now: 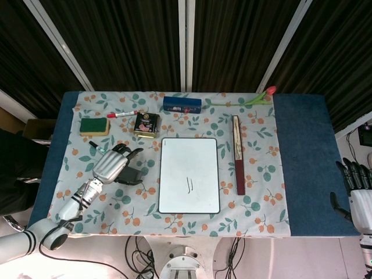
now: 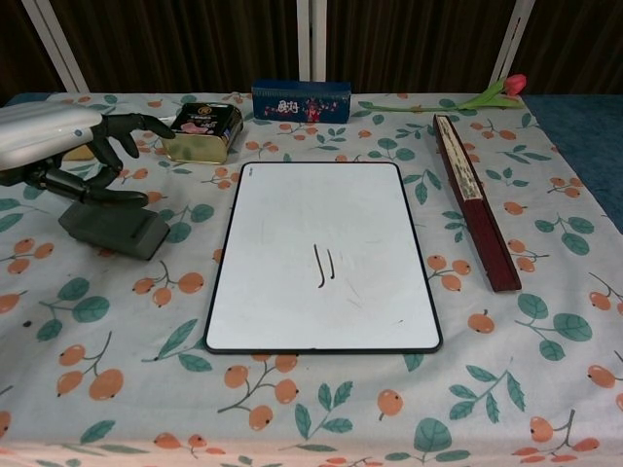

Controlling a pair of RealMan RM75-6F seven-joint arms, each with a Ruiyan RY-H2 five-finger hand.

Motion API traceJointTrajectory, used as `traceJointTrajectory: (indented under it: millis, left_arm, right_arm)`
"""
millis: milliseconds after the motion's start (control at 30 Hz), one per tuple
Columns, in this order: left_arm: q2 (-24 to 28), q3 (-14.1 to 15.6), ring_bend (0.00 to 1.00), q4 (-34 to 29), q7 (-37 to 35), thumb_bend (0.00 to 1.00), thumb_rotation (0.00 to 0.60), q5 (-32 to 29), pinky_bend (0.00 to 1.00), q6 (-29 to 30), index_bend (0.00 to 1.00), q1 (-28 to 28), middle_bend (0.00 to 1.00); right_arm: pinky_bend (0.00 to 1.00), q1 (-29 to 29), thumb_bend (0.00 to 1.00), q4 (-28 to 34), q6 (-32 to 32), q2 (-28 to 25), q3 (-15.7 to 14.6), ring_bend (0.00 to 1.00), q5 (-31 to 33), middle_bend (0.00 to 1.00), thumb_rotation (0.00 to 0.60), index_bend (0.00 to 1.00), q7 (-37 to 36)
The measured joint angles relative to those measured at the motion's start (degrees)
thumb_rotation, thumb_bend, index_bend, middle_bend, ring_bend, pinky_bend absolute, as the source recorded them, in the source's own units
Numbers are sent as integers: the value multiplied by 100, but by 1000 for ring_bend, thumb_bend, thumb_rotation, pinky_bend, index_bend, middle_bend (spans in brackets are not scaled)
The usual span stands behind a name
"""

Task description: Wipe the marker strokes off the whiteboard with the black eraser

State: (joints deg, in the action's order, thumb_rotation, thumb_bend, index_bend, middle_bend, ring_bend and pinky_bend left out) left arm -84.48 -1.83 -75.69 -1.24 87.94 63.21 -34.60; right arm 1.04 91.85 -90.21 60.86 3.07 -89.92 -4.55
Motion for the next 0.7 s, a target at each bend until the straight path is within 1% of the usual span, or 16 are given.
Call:
traceJointTrajectory:
  millis: [67,100,133,167,200,233,300,333,400,433,467,500,533,600,633,700]
  left_arm:
    - [-10,3,278,18,-23,76,148,23,182,19,145,1,687]
    - [-16,5,265,32,-25,75,149,36,182,30,145,1,610]
    - [-24,8,254,45,-27,76,149,46,182,37,145,1,562]
    - [-27,12,235,54,-36,75,149,51,182,39,145,1,492]
    - [-30,22,209,61,-54,75,154,57,183,39,144,2,390]
    - [-33,31,187,66,-70,75,158,62,185,39,144,5,308]
    - [-51,39,113,88,-100,75,181,79,194,70,136,17,58]
    - [-62,44,95,112,-116,75,207,93,197,100,131,25,13]
    - [-71,72,81,180,-167,77,273,120,197,126,117,37,5]
    - [-63,87,77,192,-175,85,314,120,196,102,114,37,29]
    - [-51,101,76,198,-168,110,363,115,196,60,111,34,69]
    - [-28,122,76,201,-158,147,440,105,197,-13,111,27,117]
    - [-6,139,77,201,-152,176,510,95,203,-77,112,19,138]
    - [52,180,79,194,-133,197,583,60,220,-249,123,-6,149]
    - [79,195,85,184,-118,203,599,36,233,-333,134,-20,160]
    - [138,225,109,156,-69,230,600,-35,256,-514,168,-52,193]
  right_arm:
    - [0,-1,377,-1,2,0,-1,0,2,0,600,0,4]
    - [0,-1,377,-2,5,0,-2,0,8,0,600,0,5]
    - [0,-2,377,-3,6,-1,-2,0,11,0,600,0,2]
    - [0,-4,377,-4,6,-2,-2,0,13,0,600,0,0]
    - [0,-5,377,-7,7,-5,-2,0,18,0,600,0,-3]
    - [0,-6,377,-8,7,-7,-2,0,20,0,600,0,-7]
    - [0,-7,377,-12,6,-7,-1,0,21,0,600,0,-17]
    - [0,-7,377,-17,4,-6,0,0,22,0,600,0,-20]
    - [0,-6,377,-25,12,-4,-3,0,22,0,600,0,-23]
    - [0,-5,377,-31,21,-3,-6,0,23,0,600,0,-25]
    - [0,-3,377,-37,28,-1,-8,0,25,0,600,0,-26]
    - [0,-2,377,-43,36,2,-11,0,27,0,600,0,-27]
    - [0,-1,377,-47,42,4,-13,0,29,0,600,0,-28]
    - [0,2,377,-54,55,9,-17,0,33,0,600,0,-32]
    - [0,3,377,-56,58,10,-18,0,34,0,600,0,-31]
    - [0,5,377,-57,64,13,-18,0,39,0,600,0,-28]
